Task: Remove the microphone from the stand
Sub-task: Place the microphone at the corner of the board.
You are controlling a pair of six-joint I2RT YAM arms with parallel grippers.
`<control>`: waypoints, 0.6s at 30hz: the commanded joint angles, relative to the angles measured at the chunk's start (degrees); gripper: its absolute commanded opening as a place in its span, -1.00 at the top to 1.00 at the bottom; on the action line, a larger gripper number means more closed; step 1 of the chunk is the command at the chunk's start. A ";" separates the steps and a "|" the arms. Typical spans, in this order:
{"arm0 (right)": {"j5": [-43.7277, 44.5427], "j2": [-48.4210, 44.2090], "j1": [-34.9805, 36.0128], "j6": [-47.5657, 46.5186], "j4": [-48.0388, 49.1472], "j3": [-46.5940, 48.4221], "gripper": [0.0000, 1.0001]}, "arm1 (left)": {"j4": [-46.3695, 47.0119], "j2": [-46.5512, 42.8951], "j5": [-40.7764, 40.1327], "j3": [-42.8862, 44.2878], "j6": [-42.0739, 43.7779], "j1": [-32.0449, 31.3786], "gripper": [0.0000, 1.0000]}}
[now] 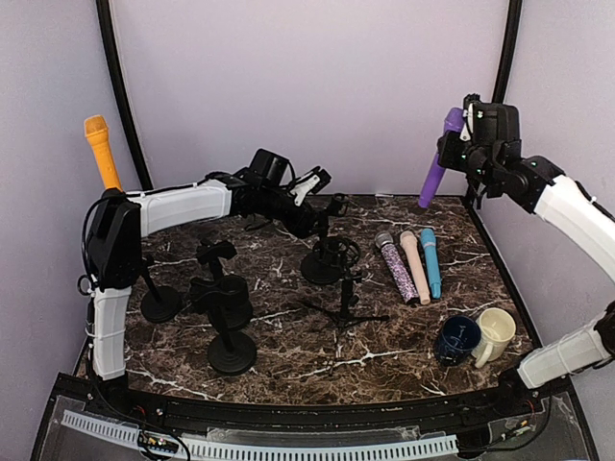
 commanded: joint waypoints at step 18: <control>-13.42 6.56 -22.34 -1.61 -25.22 -3.05 1.00 | -2.42 -36.58 -4.16 -22.87 -11.83 10.83 -0.49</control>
